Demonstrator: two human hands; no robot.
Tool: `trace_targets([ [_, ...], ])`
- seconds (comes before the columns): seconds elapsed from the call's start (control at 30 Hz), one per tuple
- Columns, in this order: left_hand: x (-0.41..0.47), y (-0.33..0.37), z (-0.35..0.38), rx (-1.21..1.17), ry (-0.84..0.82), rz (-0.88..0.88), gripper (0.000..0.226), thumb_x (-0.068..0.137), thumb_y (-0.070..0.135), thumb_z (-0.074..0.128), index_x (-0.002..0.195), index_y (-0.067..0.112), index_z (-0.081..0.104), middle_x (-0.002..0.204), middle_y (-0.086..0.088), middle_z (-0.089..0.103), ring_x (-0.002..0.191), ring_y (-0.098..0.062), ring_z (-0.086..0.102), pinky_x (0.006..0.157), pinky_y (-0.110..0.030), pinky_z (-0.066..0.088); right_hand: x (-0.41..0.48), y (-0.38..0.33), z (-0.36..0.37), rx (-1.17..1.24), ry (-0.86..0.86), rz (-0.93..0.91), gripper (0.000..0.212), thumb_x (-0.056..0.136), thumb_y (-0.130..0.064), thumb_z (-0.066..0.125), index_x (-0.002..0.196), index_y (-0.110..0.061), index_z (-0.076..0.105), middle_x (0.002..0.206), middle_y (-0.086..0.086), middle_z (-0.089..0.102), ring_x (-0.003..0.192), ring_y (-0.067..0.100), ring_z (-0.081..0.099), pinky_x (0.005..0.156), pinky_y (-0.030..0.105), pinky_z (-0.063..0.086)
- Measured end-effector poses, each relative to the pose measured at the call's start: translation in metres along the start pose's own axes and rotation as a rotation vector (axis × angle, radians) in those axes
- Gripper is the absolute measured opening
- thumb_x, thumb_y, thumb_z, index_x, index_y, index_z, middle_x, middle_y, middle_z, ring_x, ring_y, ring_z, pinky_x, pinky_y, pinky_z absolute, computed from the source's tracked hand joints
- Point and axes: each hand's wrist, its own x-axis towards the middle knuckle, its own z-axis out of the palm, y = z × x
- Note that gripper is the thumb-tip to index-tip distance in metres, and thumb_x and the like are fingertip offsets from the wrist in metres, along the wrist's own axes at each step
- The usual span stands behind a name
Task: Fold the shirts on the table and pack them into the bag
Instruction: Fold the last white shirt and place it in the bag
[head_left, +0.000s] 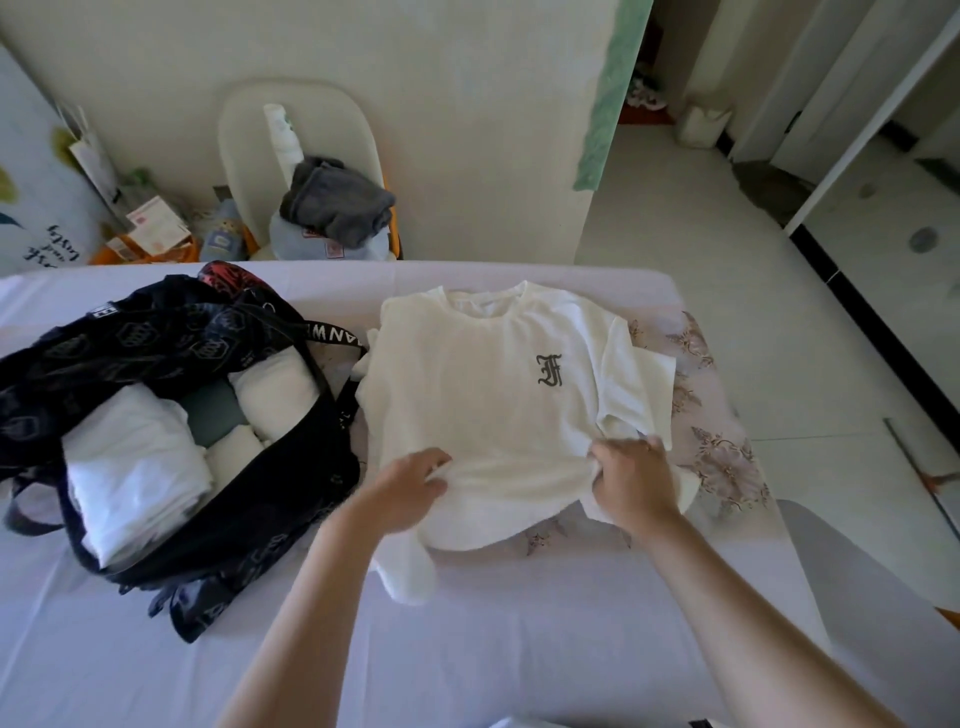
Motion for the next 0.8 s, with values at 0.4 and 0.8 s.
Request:
trace_targets([
  [0.4,0.025,0.009,0.054,0.271,0.386,0.248,0.033,0.073,0.033,0.066,0.106,0.033,0.063,0.122,0.008,0.054,0.118,-0.023,0.05,0.094,-0.036,0.034,0.004,-0.018,0.037,0.169,-0.313,-0.203,0.059,0.082,-0.024,0.063,0.138,-0.02,0.046,0.141,0.005,0.043,0.127,0.025,0.046,0.099,0.038,0.043],
  [0.8,0.02,-0.055,0.04,0.175,0.463,0.173,0.074,0.058,-0.02,0.043,0.117,0.023,0.054,0.129,-0.001,0.046,0.12,-0.028,0.047,0.073,-0.036,0.05,0.045,-0.023,0.059,-0.015,-0.24,-0.165,0.071,0.072,0.014,0.061,0.136,-0.016,0.055,0.117,0.01,0.06,0.095,0.032,0.061,0.077,0.042,0.052],
])
